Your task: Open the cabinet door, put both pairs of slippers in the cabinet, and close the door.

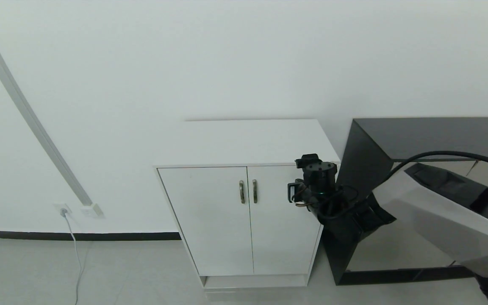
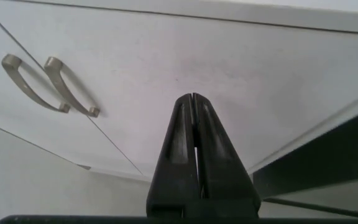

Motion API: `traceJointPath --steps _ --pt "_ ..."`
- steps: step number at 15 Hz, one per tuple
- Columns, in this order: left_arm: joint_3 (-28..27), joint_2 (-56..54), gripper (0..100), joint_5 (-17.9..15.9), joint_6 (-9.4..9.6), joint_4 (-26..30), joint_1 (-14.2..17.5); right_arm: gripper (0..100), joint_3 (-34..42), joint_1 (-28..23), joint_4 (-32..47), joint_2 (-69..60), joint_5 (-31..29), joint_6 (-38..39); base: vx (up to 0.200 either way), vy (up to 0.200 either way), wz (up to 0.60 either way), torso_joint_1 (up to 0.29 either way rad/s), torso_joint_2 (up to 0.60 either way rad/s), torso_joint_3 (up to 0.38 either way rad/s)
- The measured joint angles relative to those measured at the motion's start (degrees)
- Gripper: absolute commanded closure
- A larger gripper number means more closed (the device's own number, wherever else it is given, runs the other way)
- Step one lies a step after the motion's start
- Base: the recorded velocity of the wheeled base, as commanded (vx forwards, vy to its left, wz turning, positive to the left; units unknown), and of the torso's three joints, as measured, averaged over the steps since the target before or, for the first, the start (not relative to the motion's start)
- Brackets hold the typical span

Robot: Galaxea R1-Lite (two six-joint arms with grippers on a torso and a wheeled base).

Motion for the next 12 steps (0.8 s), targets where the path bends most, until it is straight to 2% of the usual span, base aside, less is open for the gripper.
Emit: traceJointPath --steps 8,12 --pt "0.0 0.0 100 0.02 -0.07 0.0 0.0 100 24.76 -1.89 -6.45 -17.25 -1.78 -0.29 0.0 0.0 0.0 0.0 0.0 0.0" --pt "0.0 0.0 100 0.15 -0.05 0.0 0.05 100 36.39 -6.33 -11.35 -25.36 -2.04 -0.95 0.0 0.0 0.0 0.0 0.0 0.0"
